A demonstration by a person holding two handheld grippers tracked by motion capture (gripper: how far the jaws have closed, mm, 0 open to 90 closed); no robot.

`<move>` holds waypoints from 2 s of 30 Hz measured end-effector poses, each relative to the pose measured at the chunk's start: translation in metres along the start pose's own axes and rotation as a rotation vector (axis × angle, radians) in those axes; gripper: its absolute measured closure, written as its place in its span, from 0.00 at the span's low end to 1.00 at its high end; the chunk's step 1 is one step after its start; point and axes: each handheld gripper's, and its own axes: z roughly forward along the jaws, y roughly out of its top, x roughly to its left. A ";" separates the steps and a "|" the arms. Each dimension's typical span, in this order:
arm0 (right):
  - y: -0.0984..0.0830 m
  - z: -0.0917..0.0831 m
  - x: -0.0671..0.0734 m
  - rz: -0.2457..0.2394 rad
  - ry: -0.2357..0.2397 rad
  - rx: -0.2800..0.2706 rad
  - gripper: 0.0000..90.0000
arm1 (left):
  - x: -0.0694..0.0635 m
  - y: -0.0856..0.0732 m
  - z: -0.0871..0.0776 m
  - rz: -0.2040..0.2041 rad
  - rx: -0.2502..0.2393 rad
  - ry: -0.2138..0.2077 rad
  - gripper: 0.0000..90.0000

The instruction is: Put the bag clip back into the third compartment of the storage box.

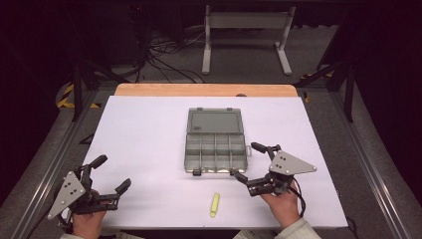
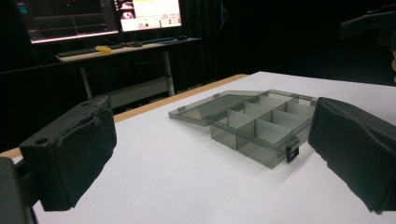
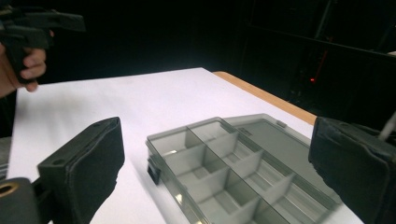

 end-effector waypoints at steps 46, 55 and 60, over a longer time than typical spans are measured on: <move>0.011 0.033 0.033 -0.089 0.368 0.584 1.00 | 0.000 0.001 -0.001 0.002 -0.006 -0.003 0.02; -0.006 0.047 0.045 -0.104 0.423 0.704 1.00 | 0.000 0.001 -0.001 0.002 -0.006 -0.003 0.02; -0.013 0.053 0.052 -0.124 0.461 0.763 1.00 | 0.000 0.001 -0.001 0.001 -0.006 -0.002 0.02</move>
